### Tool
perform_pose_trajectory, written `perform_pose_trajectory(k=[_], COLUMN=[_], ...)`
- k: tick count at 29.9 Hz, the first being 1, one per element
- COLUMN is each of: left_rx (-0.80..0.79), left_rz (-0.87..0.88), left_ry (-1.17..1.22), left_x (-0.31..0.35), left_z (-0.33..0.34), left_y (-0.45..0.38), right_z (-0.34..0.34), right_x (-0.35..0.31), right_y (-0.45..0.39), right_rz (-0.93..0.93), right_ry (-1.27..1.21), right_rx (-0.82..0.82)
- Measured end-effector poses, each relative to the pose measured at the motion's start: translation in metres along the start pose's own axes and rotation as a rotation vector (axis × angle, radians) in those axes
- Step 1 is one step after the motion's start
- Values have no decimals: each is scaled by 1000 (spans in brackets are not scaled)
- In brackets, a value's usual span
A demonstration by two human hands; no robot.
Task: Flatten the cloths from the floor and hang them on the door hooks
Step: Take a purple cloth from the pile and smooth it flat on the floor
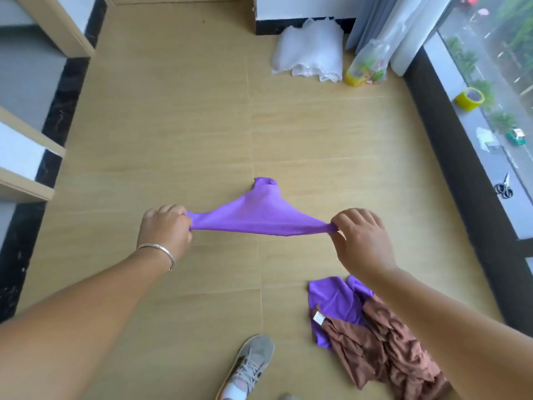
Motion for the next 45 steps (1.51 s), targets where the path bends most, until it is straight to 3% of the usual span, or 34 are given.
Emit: perform_pose_trajectory(k=[11,16,23,27,33,40,45], left_rx=[-204,-431,-466,-437,-302,50,239], left_rz=[175,141,58,36,2,-39,-80], left_ry=[167,249,318,244,173,213,238], left_x=[66,81,78,50,-14,-89,-128], left_z=[196,271,295,258,131,-73,-177], left_y=[220,286,290,247,154,79,66], right_z=[211,247,251,223,118,-49,-135], right_x=[-4,-4,4,-5,-33,-72,-98], right_y=[232,295,296,238,99,-47,-98], right_rz=[-44,-94,-98,-71,4,58,46], right_ry=[354,417,441,495,543,492,472], right_rx=[-783,-932,-948,-877,-685,-392,-212])
Point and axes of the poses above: each hand's wrist, its own y-axis away from the middle knuckle, its own z-axis out of the palm, x = y × z, the point moved 8 cm from there along -y, towards the middle knuckle, and after that the axes turned 2 degrees about z, right-handed, at the moved point
